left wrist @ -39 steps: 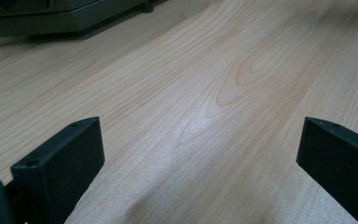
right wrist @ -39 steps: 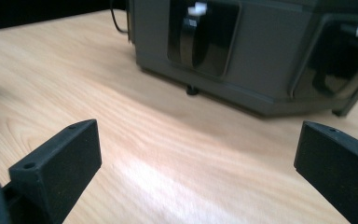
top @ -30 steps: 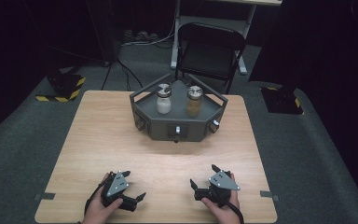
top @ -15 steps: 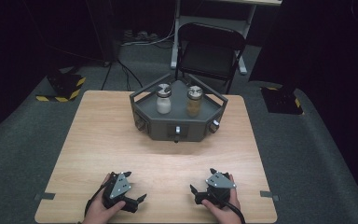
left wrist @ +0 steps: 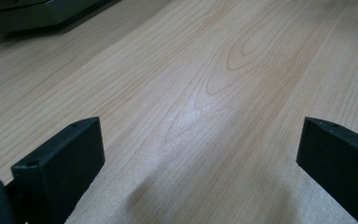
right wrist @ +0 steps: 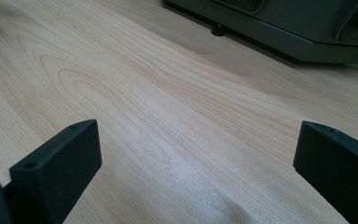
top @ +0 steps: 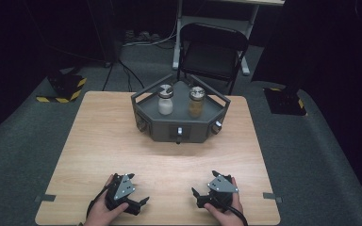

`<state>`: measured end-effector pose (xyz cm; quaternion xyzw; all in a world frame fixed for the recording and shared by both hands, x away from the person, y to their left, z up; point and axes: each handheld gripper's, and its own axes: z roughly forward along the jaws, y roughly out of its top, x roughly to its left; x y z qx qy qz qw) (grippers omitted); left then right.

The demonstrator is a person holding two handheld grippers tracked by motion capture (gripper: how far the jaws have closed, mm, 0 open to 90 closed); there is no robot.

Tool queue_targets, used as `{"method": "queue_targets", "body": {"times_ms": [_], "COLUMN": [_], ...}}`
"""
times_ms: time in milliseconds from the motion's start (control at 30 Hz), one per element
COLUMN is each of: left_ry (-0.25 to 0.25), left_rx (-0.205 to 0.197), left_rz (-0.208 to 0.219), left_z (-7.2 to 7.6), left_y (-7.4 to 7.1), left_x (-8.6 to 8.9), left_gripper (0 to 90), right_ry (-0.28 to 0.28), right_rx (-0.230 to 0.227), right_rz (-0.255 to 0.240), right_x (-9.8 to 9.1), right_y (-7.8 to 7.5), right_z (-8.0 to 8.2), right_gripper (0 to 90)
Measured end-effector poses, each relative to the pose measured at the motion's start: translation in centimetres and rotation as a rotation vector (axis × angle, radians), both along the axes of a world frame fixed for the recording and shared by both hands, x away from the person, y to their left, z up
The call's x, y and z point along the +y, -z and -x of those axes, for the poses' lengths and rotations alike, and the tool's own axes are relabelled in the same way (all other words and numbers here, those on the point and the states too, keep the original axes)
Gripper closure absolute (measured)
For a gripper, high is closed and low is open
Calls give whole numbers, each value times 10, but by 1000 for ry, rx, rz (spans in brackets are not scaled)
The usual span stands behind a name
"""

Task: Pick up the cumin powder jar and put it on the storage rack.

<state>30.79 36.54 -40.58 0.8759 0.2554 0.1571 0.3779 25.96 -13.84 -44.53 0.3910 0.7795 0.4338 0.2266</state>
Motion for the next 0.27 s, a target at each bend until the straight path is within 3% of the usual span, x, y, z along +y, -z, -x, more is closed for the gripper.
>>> {"method": "queue_targets", "body": {"times_ms": [267], "left_ry": [0], "left_rx": [3], "left_rz": [-15], "left_z": [-3], "left_y": [0], "left_x": [-5], "left_gripper": [14], "right_ry": [10], "right_rx": [-8], "right_rz": [-5], "right_x": [0], "right_y": [1], "right_z": [3], "right_gripper": [8]}}
